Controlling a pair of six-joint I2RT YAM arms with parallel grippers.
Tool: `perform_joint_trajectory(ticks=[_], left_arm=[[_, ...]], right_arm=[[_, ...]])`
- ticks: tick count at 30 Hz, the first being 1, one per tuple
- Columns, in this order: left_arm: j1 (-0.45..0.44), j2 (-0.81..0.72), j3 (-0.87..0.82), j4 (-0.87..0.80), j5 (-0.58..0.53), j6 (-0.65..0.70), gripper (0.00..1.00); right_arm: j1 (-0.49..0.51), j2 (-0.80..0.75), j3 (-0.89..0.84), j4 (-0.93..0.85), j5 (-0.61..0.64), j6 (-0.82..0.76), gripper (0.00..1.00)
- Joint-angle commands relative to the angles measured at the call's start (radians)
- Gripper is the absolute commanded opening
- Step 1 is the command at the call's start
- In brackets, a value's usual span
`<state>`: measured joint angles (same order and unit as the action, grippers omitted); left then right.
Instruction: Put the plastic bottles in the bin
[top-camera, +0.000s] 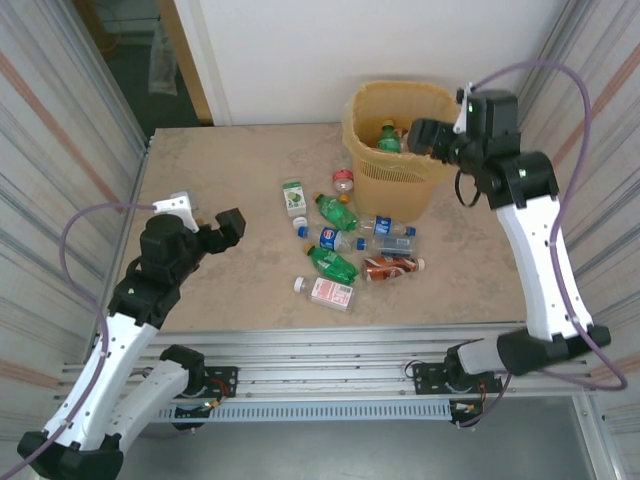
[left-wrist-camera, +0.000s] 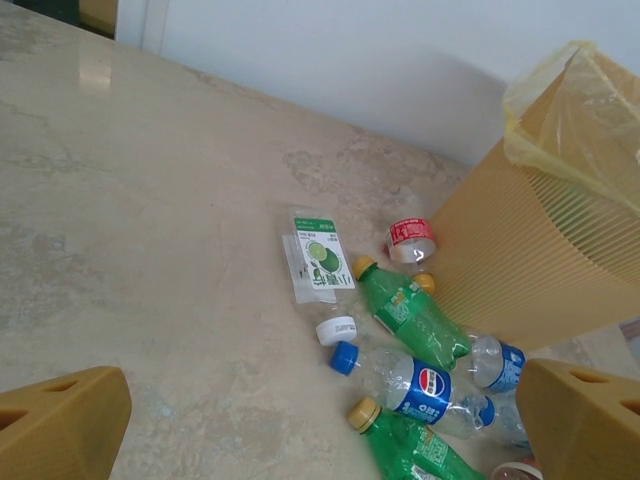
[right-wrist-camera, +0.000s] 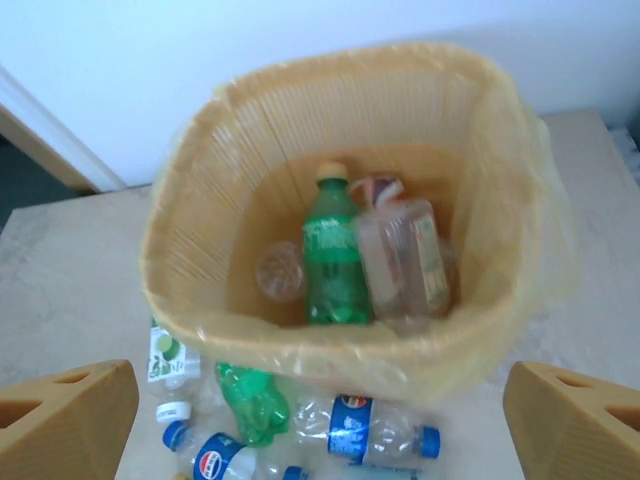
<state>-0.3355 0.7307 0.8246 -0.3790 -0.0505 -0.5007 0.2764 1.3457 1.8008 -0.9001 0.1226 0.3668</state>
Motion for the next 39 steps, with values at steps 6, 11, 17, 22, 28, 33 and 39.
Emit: perform_joint_trajectory(ticks=[6, 11, 17, 22, 28, 33, 39], left_arm=[[-0.004, 0.031, 0.003, 0.023, 0.038, 0.013, 0.99], [-0.004, 0.054, -0.005, 0.037, 0.044, 0.006, 0.99], [-0.004, 0.087, 0.003, 0.034, 0.049, 0.005, 0.99], [-0.004, 0.109, 0.001, 0.044, 0.058, 0.0, 0.99], [-0.004, 0.124, -0.004, 0.045, 0.065, -0.006, 0.99], [-0.004, 0.128, -0.013, 0.048, 0.06, -0.006, 0.99], [-0.003, 0.127, -0.02, 0.045, 0.053, -0.007, 0.99]], right_arm=[[0.116, -0.306, -0.438, -0.013, 0.232, 0.35, 0.99], [0.218, -0.427, -0.685, -0.055, 0.291, 0.589, 0.98], [0.31, -0.458, -0.937, 0.013, 0.204, 0.847, 0.98], [0.339, -0.438, -1.038, 0.13, 0.158, 0.949, 0.98], [0.337, -0.363, -1.049, 0.219, 0.117, 0.959, 0.98], [0.337, -0.241, -1.034, 0.303, 0.058, 0.943, 0.98], [0.34, -0.102, -1.008, 0.361, -0.005, 0.937, 0.98]])
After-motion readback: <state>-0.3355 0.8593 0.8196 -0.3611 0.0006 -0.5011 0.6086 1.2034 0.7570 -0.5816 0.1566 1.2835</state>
